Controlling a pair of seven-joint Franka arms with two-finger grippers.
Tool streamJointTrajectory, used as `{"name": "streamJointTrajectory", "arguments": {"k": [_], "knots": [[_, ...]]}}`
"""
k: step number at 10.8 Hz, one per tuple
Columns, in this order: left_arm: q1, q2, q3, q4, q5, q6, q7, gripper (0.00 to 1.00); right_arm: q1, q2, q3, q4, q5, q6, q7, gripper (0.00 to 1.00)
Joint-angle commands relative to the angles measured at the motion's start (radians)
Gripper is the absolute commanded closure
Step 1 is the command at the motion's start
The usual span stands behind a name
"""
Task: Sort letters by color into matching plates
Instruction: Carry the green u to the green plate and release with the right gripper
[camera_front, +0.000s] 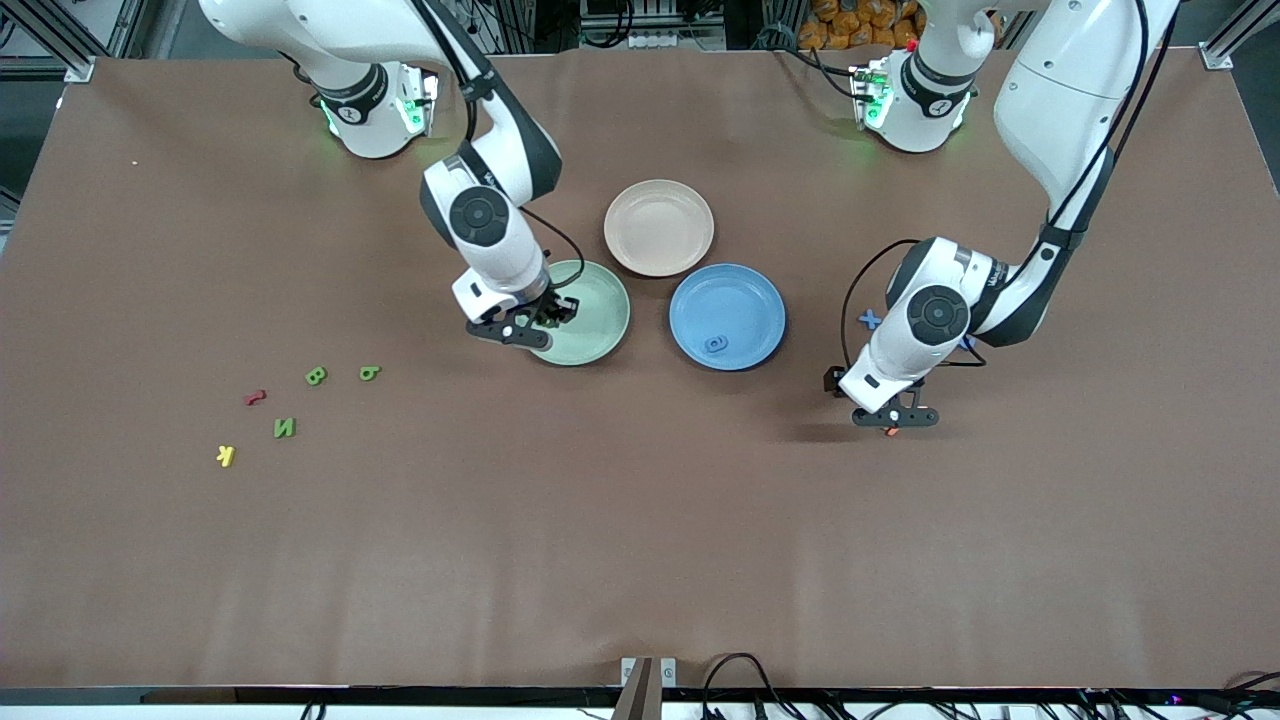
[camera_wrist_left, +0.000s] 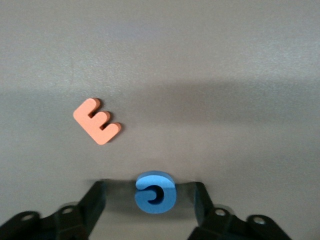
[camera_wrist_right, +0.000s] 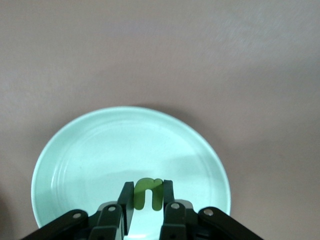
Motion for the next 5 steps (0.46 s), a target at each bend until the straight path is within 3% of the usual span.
{"name": "streamJointTrajectory", "arguments": {"k": [1,5], "knots": [[0.025,0.000,-0.010,-0.008,0.023,0.018,0.009,1.00,0.031,0.010,-0.012,0.006,0.002,0.001,0.028,0.01],[0.027,-0.004,-0.010,-0.007,0.022,0.018,0.008,1.00,0.015,-0.003,-0.019,0.018,-0.007,-0.003,0.020,0.00]]}}
